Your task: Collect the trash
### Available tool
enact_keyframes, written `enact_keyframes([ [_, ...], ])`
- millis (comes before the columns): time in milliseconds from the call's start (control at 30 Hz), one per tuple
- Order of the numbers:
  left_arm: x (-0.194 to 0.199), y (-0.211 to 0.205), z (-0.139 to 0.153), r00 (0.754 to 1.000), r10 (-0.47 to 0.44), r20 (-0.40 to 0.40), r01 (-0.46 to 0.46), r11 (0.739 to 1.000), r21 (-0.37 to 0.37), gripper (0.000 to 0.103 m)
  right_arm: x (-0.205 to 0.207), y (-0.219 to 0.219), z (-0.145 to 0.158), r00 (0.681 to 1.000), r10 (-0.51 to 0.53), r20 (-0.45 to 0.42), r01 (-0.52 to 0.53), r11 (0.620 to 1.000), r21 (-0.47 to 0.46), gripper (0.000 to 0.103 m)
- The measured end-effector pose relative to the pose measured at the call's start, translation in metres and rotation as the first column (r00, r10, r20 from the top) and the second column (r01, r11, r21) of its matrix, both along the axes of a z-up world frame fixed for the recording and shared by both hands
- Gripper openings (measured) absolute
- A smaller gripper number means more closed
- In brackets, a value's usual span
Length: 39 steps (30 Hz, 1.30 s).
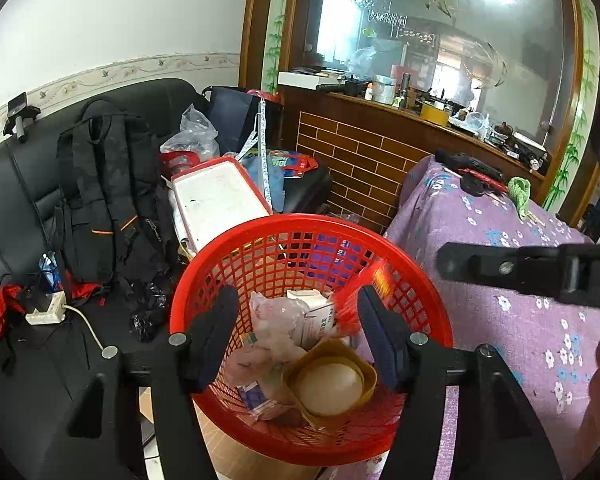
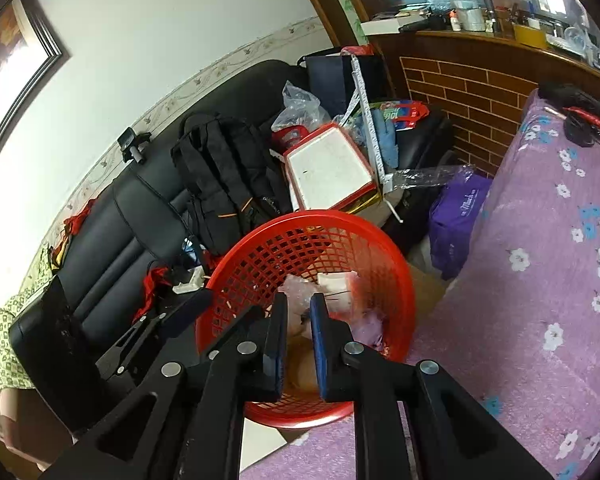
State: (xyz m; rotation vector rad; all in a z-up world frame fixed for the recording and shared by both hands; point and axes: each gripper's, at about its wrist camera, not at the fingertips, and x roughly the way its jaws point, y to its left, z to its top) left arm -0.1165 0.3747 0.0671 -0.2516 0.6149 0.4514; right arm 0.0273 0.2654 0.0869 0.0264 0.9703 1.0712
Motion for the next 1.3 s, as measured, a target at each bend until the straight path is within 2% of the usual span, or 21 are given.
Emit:
enact_keyframes([
  [67,-0.002,-0.003,0.001,1.000,0.010,0.005,-0.010,1.000,0.008,0.064,0.000,-0.008,0.002,1.000,-0.023,0.018,0.023,1.000,-0.001,0.032],
  [100,-0.002,-0.004,0.002,1.000,0.013,0.006,-0.013,1.000,0.016,0.069,0.000,-0.013,0.004,0.999,-0.035,0.035,0.035,0.999,-0.007,0.037],
  [133,-0.004,-0.008,0.003,1.000,0.022,0.011,-0.022,0.999,0.032,0.072,-0.001,-0.017,0.005,0.997,-0.051,0.059,0.052,0.999,-0.015,0.048],
  [167,-0.005,-0.010,0.005,0.999,0.031,0.015,-0.031,0.999,0.042,0.081,-0.003,-0.022,0.005,0.994,-0.070,0.087,0.072,0.997,-0.026,0.059],
  [200,-0.008,-0.012,0.006,0.999,0.043,0.021,-0.044,0.997,0.056,0.090,-0.005,-0.025,0.005,0.991,-0.082,0.105,0.087,0.996,-0.037,0.064],
  [267,-0.013,-0.018,0.009,0.997,0.074,0.036,-0.077,0.993,0.089,0.097,-0.009,-0.031,0.006,0.981,-0.114,0.155,0.126,0.990,-0.068,0.075],
  [300,-0.016,-0.021,0.010,0.995,0.092,0.040,-0.096,0.989,0.108,0.097,-0.012,-0.034,0.005,0.974,-0.126,0.190,0.144,0.986,-0.085,0.077],
  [367,-0.021,-0.023,0.011,0.992,0.121,0.040,-0.125,0.984,0.126,0.098,-0.018,-0.039,0.004,0.958,-0.142,0.250,0.177,0.977,-0.122,0.088],
  [533,-0.033,-0.028,0.010,0.987,0.155,0.036,-0.159,0.980,0.121,0.099,-0.035,-0.050,-0.001,0.919,-0.134,0.370,0.212,0.961,-0.180,0.094],
  [733,-0.048,-0.040,0.005,0.975,0.221,-0.004,-0.218,0.964,0.151,0.100,-0.052,-0.071,-0.002,0.904,-0.132,0.406,0.228,0.953,-0.198,0.094],
  [833,-0.064,-0.051,0.005,0.966,0.257,0.007,-0.254,0.952,0.170,0.100,-0.061,-0.086,-0.001,0.898,-0.147,0.414,0.248,0.948,-0.201,0.094],
  [1033,-0.083,-0.089,0.006,0.968,0.252,-0.002,-0.241,0.931,0.275,0.101,-0.087,-0.130,0.000,0.885,-0.168,0.435,0.283,0.935,-0.213,0.094],
  [1233,-0.106,-0.139,0.014,0.984,0.172,0.041,-0.176,0.934,0.311,0.101,-0.117,-0.190,0.003,0.842,-0.233,0.486,0.363,0.911,-0.193,0.095],
  [1300,-0.108,-0.156,0.017,0.986,0.161,0.040,-0.165,0.927,0.336,0.101,-0.126,-0.209,0.004,0.825,-0.262,0.500,0.396,0.900,-0.182,0.096],
])
